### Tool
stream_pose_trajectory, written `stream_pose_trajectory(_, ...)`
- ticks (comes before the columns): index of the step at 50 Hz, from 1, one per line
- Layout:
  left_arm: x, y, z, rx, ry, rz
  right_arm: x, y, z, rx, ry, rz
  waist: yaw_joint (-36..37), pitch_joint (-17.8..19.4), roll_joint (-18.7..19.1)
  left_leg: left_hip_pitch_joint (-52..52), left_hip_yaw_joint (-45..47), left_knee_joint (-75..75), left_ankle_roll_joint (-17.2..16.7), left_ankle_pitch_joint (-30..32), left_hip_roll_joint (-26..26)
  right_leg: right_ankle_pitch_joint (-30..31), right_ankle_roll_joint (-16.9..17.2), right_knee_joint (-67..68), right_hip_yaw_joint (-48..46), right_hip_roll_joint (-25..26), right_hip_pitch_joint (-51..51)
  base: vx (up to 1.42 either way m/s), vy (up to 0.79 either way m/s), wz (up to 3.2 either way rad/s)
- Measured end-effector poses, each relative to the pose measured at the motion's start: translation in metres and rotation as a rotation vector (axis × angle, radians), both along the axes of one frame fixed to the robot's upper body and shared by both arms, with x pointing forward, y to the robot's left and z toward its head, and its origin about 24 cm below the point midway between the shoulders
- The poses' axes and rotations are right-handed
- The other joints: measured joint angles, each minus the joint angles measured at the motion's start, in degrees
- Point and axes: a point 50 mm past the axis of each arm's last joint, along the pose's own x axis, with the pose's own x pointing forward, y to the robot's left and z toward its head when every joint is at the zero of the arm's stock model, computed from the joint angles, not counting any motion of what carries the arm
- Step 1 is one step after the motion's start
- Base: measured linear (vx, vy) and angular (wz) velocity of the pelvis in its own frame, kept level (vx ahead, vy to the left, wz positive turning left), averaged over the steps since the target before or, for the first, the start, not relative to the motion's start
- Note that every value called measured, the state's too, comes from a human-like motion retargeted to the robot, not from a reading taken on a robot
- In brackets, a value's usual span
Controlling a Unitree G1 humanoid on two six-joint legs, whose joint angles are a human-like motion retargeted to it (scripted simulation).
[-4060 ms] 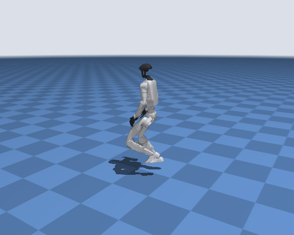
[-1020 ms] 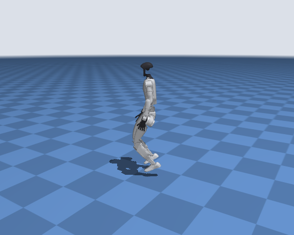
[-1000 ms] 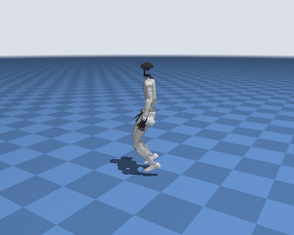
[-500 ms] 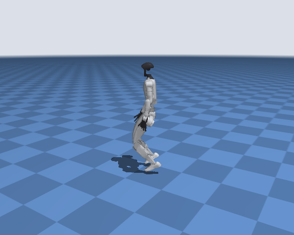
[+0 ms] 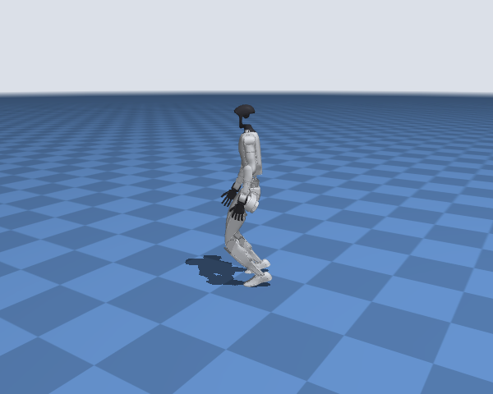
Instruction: Run
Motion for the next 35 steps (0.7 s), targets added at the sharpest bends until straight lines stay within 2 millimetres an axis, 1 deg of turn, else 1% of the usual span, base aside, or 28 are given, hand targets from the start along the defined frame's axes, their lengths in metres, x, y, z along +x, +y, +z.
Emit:
stream_pose_trajectory(3, -0.007, -0.003, -0.001, -0.033, 0.013, -0.013, -0.003, 0.001, -0.001, 0.018, -0.002, -0.019, -0.45, -0.85, 0.41, -1.13, -0.43, -1.28, -1.8, 6.74, -1.02, 6.79, 2.04, -0.51, -0.1, -0.07, -1.69, 0.0, 0.0, 0.0)
stream_pose_trajectory(5, -0.01, -0.004, -0.001, -0.051, 0.021, -0.023, -0.003, 0.002, -0.001, 0.026, -0.009, -0.023, -0.74, -1.19, 0.58, -2.24, -0.74, -1.18, -2.69, 9.68, -1.81, 9.32, 3.07, 0.27, -0.21, -0.05, -3.33, 0.0, 0.0, 0.0)
stream_pose_trajectory(7, -0.013, -0.002, -0.002, -0.051, 0.029, -0.037, -0.003, 0.003, -0.001, 0.026, -0.015, -0.018, -0.9, -1.35, 0.63, -3.14, -0.99, -0.53, -2.55, 10.63, -2.39, 9.92, 3.41, 1.39, -0.4, 0.02, -4.59, 0.0, 0.0, 0.0)
stream_pose_trajectory(9, -0.015, 0.0, -0.001, -0.045, 0.034, -0.055, -0.001, 0.003, 0.0, 0.024, -0.028, -0.007, -1.01, -1.57, 0.58, -3.8, -0.9, 0.1, -1.52, 9.97, -2.59, 9.01, 3.1, 2.27, -0.46, 0.1, -5.48, 0.0, 0.0, 0.0)
stream_pose_trajectory(12, -0.017, 0.006, -0.001, -0.028, 0.047, -0.073, 0.003, 0.003, 0.002, 0.018, -0.039, 0.02, -0.85, -1.67, 0.31, -4.34, -0.63, 2.04, 0.48, 5.85, -2.75, 4.6, 1.87, 4.15, -0.14, 0.35, -6.13, 0.0, 0.0, 0.0)
stream_pose_trajectory(15, -0.021, 0.012, -0.002, 0.002, 0.065, -0.086, 0.002, 0.004, 0.001, 0.0, -0.02, 0.063, -0.51, -1.42, -0.23, -4.79, -0.37, 6.16, 3.06, -2.81, -2.94, -4.25, -0.61, 8.23, -0.03, 0.28, -6.51, 0.0, 0.0, 0.0)
stream_pose_trajectory(18, -0.016, 0.018, -0.001, 0.045, 0.082, -0.118, 0.006, 0.003, 0.001, -0.016, 0.016, 0.101, -0.32, 0.06, -0.82, -4.96, 0.85, 9.07, 5.5, -11.6, -2.28, -12.65, -2.73, 11.77, -0.67, -0.38, -6.67, 0.0, 0.0, 0.0)
stream_pose_trajectory(20, -0.014, 0.019, -0.002, 0.058, 0.092, -0.131, 0.005, 0.002, -0.001, -0.004, 0.045, 0.098, -0.15, 1.02, -0.99, -4.3, 1.18, 8.77, 5.96, -12.89, -2.15, -13.78, -3.28, 11.91, -0.9, -0.65, -6.17, 0.0, 0.0, 0.0)
stream_pose_trajectory(22, -0.02, 0.016, -0.004, 0.052, 0.113, -0.133, -0.006, 0.002, -0.006, 0.015, 0.082, 0.086, -0.19, 1.18, -0.98, -2.87, 0.39, 6.26, 5.26, -10.36, -2.71, -11.29, -3.01, 9.78, -0.93, -0.79, -4.83, 0.0, 0.0, 0.0)
stream_pose_trajectory(23, -0.025, 0.014, -0.005, 0.041, 0.127, -0.131, -0.011, 0.002, -0.008, 0.023, 0.097, 0.082, -0.32, 1.1, -0.96, -2.08, -0.17, 4.69, 4.46, -7.96, -3.04, -8.77, -2.5, 8.38, -0.94, -0.89, -4.05, 0.0, 0.0, 0.0)
stream_pose_trajectory(25, -0.035, 0.01, -0.008, 0.015, 0.155, -0.128, -0.021, 0.003, -0.012, 0.039, 0.121, 0.075, -0.73, 0.82, -0.93, -0.86, -1.17, 1.56, 2.02, -0.72, -3.52, -0.88, -0.53, 5.57, -0.82, -0.97, -2.8, 0.0, 0.0, 0.0)
stream_pose_trajectory(27, -0.043, 0.007, -0.01, -0.01, 0.178, -0.129, -0.029, 0.004, -0.015, 0.055, 0.135, 0.07, -1.26, 0.49, -0.87, -0.45, -1.96, -0.94, -0.17, 6.01, -3.78, 5.15, 1.01, 3.24, -0.6, -1.01, -2.41, 0.0, 0.0, 0.0)
stream_pose_trajectory(30, -0.051, 0.004, -0.011, -0.035, 0.201, -0.141, -0.037, 0.006, -0.017, 0.071, 0.142, 0.066, -2.0, 0.24, -0.72, -1.07, -2.74, -2.28, -3.13, 14.63, -4.12, 11.71, 2.72, 1.75, -0.38, -1.1, -2.92, 0.0, 0.0, 0.0)
stream_pose_trajectory(32, -0.054, 0.003, -0.011, -0.044, 0.209, -0.153, -0.038, 0.005, -0.017, 0.074, 0.138, 0.067, -2.42, 0.19, -0.6, -1.95, -2.78, -1.77, -3.99, 16.49, -4.02, 13.59, 3.51, 1.6, -0.17, -0.93, -3.58, -0.03, 0.0, 0.07)
stream_pose_trajectory(35, -0.055, 0.004, -0.011, -0.039, 0.209, -0.167, -0.039, 0.005, -0.016, 0.073, 0.122, 0.069, -2.79, 0.22, -0.33, -3.19, -2.74, -0.53, -4.18, 16.75, -3.55, 14.18, 3.97, 1.37, -0.06, -0.54, -4.22, -0.02, 0.0, 0.05)
